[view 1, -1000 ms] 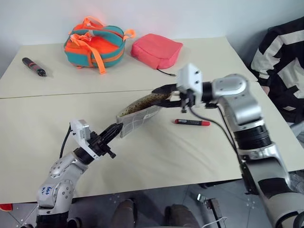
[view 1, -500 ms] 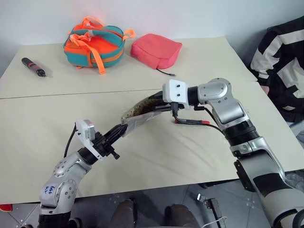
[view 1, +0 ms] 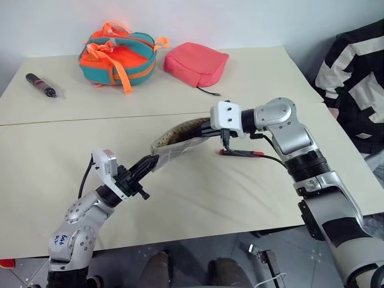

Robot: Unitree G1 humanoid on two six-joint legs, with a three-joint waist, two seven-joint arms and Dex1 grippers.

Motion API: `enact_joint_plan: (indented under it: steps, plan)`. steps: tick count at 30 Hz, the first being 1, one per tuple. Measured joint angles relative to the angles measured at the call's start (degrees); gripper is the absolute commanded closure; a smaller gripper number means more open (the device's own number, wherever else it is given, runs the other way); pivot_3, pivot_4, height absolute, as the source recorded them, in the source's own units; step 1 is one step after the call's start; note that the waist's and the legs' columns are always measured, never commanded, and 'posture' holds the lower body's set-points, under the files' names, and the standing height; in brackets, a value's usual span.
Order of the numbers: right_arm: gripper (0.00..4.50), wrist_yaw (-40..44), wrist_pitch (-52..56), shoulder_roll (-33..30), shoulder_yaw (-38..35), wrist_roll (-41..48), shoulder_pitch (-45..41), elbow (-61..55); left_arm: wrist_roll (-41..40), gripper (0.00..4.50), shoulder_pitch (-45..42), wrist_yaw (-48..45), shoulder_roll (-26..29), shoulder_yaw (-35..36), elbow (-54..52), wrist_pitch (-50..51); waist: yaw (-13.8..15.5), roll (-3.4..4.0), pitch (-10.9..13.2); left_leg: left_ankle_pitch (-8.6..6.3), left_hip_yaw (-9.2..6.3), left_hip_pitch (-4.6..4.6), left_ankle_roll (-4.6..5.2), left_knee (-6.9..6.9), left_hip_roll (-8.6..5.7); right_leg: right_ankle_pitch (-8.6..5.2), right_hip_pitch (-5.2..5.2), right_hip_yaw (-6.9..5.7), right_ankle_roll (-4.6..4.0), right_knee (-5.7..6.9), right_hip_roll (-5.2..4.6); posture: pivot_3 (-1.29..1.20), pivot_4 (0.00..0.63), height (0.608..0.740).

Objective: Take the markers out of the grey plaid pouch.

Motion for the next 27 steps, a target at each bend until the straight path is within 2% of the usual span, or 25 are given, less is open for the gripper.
enact_joint_plan:
  steps: [5,10,14,17,20,25,27]
  plan:
    - [4.14,-0.5,-3.2,0.1,1.1,-2.7,-0.1,0.6,-0.2,4.50,-0.4,-0.1,0.0,-0.2,0.0,0.5,0.1,0.00,0.0,0.00,-0.01,0.00,0.00,0.02,-0.01,0.00,0.01,-0.01,0.00,-0.01,-0.01,0.00,0.150,0.740]
    - [4.14,-2.9,-9.5,3.3,6.4,-9.0,-1.0,3.3,-2.2,4.50,-1.6,-1.0,0.2,-0.9,0.0,3.1,-0.2,0.00,0.0,0.01,0.01,0.00,-0.02,0.01,0.00,0.00,-0.03,0.03,0.00,0.04,0.02,0.00,0.150,0.740]
    - [4.14,-4.5,-10.3,6.0,8.6,-12.3,-5.3,6.8,-6.1,4.50,-2.0,-1.1,0.0,-0.8,0.0,6.4,-0.2,0.01,0.0,0.02,-0.02,0.01,-0.03,0.02,0.01,0.00,-0.07,0.01,0.00,0.27,0.02,0.00,0.150,0.740]
    - [4.14,-2.4,-7.8,6.6,9.1,-13.2,-7.8,7.4,-11.3,4.50,-2.2,-0.9,0.1,-0.1,0.0,10.5,0.0,0.00,0.0,0.02,-0.09,0.01,-0.03,0.05,0.00,0.00,-0.04,-0.04,0.00,0.33,-0.02,0.00,0.150,0.740]
    - [3.59,-1.2,-5.9,7.8,9.1,-12.9,-7.9,7.6,-15.0,4.50,-2.2,0.1,0.1,1.0,0.0,13.0,0.0,0.00,0.0,0.01,-0.10,0.00,-0.02,0.07,-0.02,0.00,-0.03,-0.06,0.00,0.33,-0.03,0.00,0.150,0.740]
    - [1.95,3.3,-3.8,6.6,9.6,-12.7,-5.4,4.2,-20.7,4.50,-1.5,1.1,0.7,2.5,0.0,16.2,0.0,0.00,0.0,0.01,-0.12,0.01,-0.02,0.07,-0.02,0.00,-0.02,-0.08,0.00,0.32,-0.04,0.00,0.150,0.740]
    - [1.95,5.2,-3.0,5.5,10.1,-12.5,-3.8,2.2,-22.2,4.50,0.2,1.1,1.3,3.2,0.0,17.4,0.0,0.00,0.0,0.01,-0.11,0.01,-0.02,0.06,-0.02,0.00,-0.02,-0.08,0.00,0.32,-0.03,0.00,0.150,0.740]
